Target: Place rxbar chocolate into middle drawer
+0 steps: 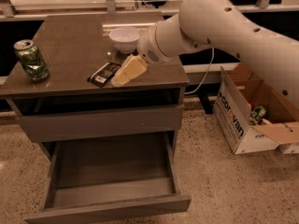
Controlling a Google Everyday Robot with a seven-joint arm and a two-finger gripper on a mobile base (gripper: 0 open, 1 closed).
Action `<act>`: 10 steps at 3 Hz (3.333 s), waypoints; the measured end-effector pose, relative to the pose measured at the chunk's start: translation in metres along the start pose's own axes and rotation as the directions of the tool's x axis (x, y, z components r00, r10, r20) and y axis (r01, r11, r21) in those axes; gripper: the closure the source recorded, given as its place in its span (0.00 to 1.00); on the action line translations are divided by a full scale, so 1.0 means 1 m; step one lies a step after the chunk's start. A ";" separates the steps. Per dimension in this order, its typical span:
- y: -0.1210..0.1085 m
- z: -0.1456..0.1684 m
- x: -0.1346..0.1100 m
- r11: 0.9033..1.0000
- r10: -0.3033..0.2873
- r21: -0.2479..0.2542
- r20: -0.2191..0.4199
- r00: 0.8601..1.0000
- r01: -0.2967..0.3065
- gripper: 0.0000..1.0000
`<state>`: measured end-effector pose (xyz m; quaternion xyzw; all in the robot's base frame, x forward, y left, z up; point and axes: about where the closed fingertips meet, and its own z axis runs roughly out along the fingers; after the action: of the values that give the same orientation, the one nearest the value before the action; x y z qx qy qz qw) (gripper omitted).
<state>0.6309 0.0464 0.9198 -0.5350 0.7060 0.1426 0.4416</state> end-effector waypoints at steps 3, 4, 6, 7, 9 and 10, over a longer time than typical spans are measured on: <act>0.000 0.059 0.007 0.990 0.106 -0.098 0.086 0.991 -0.097 0.00; 0.002 0.091 0.013 0.985 0.139 -0.118 0.090 0.986 -0.128 0.00; 0.004 0.130 0.021 0.980 0.178 -0.100 0.057 0.982 -0.172 0.00; 0.003 0.143 0.019 0.978 0.193 -0.091 0.057 0.980 -0.187 0.18; 0.002 0.156 0.014 0.977 0.197 -0.097 0.050 0.979 -0.192 0.65; 0.002 0.157 0.015 0.975 0.202 -0.104 0.054 0.978 -0.196 0.87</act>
Offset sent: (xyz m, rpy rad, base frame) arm 0.0282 0.0257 -0.0391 0.1817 0.1528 0.0241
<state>0.7028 0.1433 0.8188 -0.4778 0.7336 0.2377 0.4206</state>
